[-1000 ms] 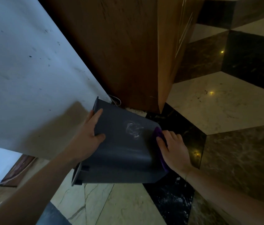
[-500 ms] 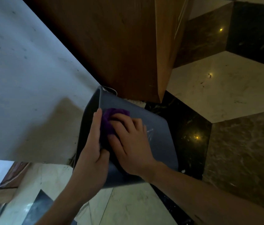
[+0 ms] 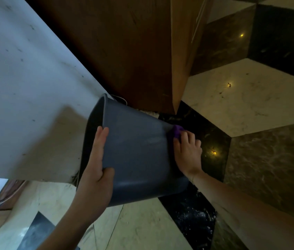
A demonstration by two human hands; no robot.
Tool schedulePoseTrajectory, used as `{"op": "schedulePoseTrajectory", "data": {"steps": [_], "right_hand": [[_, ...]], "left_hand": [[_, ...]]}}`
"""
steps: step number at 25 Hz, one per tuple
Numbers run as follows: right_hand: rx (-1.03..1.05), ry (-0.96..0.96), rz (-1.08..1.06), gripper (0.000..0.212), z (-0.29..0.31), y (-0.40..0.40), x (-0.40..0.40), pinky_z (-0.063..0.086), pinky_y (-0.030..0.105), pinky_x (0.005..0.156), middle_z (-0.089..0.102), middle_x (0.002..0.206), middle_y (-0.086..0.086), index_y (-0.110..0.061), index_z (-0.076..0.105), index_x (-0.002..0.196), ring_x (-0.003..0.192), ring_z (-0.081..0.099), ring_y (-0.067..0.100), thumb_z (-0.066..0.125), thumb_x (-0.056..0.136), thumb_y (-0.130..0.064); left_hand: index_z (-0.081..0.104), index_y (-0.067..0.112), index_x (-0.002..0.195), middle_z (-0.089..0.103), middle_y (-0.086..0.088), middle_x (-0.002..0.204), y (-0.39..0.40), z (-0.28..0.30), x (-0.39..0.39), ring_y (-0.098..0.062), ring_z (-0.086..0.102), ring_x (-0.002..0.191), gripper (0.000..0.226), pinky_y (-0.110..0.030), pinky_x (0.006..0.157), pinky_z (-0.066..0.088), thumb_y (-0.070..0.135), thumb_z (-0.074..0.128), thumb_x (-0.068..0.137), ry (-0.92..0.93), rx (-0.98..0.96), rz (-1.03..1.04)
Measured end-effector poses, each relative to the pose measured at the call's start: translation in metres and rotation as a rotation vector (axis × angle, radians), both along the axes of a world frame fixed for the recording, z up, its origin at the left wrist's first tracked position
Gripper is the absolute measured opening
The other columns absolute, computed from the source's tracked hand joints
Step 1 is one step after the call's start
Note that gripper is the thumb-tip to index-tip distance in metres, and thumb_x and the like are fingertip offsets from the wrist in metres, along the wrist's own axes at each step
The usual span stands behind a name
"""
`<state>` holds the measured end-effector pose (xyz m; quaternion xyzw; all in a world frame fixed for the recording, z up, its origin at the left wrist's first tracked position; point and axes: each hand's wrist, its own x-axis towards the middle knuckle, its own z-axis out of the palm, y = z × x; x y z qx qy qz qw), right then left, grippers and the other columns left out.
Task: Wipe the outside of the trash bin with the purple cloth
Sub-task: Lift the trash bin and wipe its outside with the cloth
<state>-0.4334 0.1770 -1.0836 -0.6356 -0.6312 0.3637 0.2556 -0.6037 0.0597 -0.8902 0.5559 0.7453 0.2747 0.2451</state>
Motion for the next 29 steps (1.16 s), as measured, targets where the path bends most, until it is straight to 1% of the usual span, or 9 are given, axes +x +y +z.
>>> {"op": "schedulePoseTrajectory", "data": {"steps": [4, 7, 11, 15, 19, 21, 23, 26, 29], "right_hand": [[0.1, 0.032, 0.014, 0.026, 0.038, -0.016, -0.009, 0.04, 0.041, 0.086, 0.056, 0.119, 0.013, -0.013, 0.054, 0.114, 0.102, 0.052, 0.032, 0.037, 0.103, -0.03], [0.351, 0.242, 0.198, 0.021, 0.099, -0.049, -0.048, 0.045, 0.046, 0.088, 0.058, 0.109, 0.01, -0.018, 0.048, 0.109, 0.098, 0.045, 0.023, 0.035, 0.1, -0.033], [0.456, 0.494, 0.475, 0.03, 0.135, -0.055, -0.073, 0.041, 0.038, 0.091, 0.055, 0.124, 0.004, -0.017, 0.052, 0.122, 0.107, 0.047, 0.022, 0.037, 0.103, -0.035], [0.487, 0.237, 0.438, 0.031, 0.111, -0.025, -0.079, 0.035, 0.037, 0.083, 0.051, 0.132, 0.003, -0.021, 0.054, 0.125, 0.106, 0.044, 0.024, 0.044, 0.1, -0.037], [0.415, 0.057, 0.368, 0.031, 0.075, -0.005, -0.085, 0.037, 0.04, 0.08, 0.051, 0.132, 0.003, -0.026, 0.052, 0.123, 0.105, 0.047, 0.028, 0.041, 0.099, -0.042], [0.352, -0.021, 0.307, 0.032, 0.054, 0.004, -0.072, 0.041, 0.045, 0.084, 0.052, 0.133, 0.003, -0.027, 0.051, 0.123, 0.108, 0.049, 0.032, 0.039, 0.098, -0.044], [0.256, -0.081, 0.231, 0.035, 0.035, 0.012, -0.054, 0.044, 0.048, 0.09, 0.051, 0.134, 0.005, -0.026, 0.05, 0.124, 0.114, 0.049, 0.035, 0.036, 0.099, -0.045], [0.102, -0.07, 0.119, 0.035, 0.015, 0.013, -0.026, 0.045, 0.049, 0.092, 0.051, 0.134, 0.01, -0.023, 0.049, 0.124, 0.117, 0.049, 0.036, 0.035, 0.1, -0.045], [0.03, -0.068, 0.063, 0.034, 0.004, 0.002, -0.004, 0.045, 0.046, 0.088, 0.053, 0.129, 0.011, -0.021, 0.049, 0.123, 0.113, 0.051, 0.035, 0.036, 0.101, -0.043]], "left_hand": [[0.011, 0.049, 0.15, -0.002, 0.031, 0.158, 0.004, -0.002, 0.013, 0.035, 0.007, 0.122, 0.091, 0.011, 0.082, 0.023, -0.014, 0.038, 0.09, -0.018, 0.006, -0.002], [0.014, 0.045, 0.149, 0.001, 0.021, 0.161, 0.006, -0.001, 0.018, 0.019, 0.005, 0.137, 0.097, 0.001, 0.103, 0.018, -0.023, 0.037, 0.084, -0.022, 0.035, -0.015], [0.011, 0.022, 0.153, 0.034, -0.01, 0.152, 0.007, -0.003, 0.015, -0.007, 0.036, 0.135, 0.097, -0.019, 0.108, 0.034, -0.036, 0.029, 0.077, -0.247, 0.121, 0.027], [0.009, 0.055, 0.143, 0.011, 0.006, 0.162, -0.001, -0.007, -0.008, 0.0, 0.015, 0.145, 0.119, -0.026, 0.117, 0.02, -0.037, 0.034, 0.071, -0.128, 0.112, 0.041], [0.003, 0.068, 0.139, 0.01, 0.024, 0.16, -0.017, -0.009, -0.038, 0.02, 0.016, 0.135, 0.121, 0.0, 0.099, 0.027, -0.032, 0.037, 0.079, -0.039, 0.029, 0.104], [-0.003, 0.068, 0.139, 0.008, 0.042, 0.152, -0.021, -0.007, -0.046, 0.03, 0.015, 0.127, 0.108, -0.001, 0.094, 0.027, -0.012, 0.042, 0.083, -0.036, -0.02, 0.128], [-0.007, 0.061, 0.143, 0.009, 0.051, 0.145, -0.02, -0.007, -0.044, 0.035, 0.015, 0.121, 0.105, -0.004, 0.091, 0.025, -0.013, 0.042, 0.085, 0.01, -0.054, 0.13], [-0.003, 0.044, 0.151, 0.027, 0.026, 0.137, -0.009, -0.007, -0.026, 0.033, 0.027, 0.106, 0.102, -0.004, 0.076, 0.041, -0.018, 0.044, 0.085, 0.136, -0.036, 0.13], [0.011, 0.039, 0.15, 0.023, 0.009, 0.122, 0.011, 0.005, -0.015, 0.002, 0.038, 0.085, 0.087, -0.014, 0.061, 0.037, -0.004, 0.048, 0.085, 0.263, -0.011, 0.155]]}}
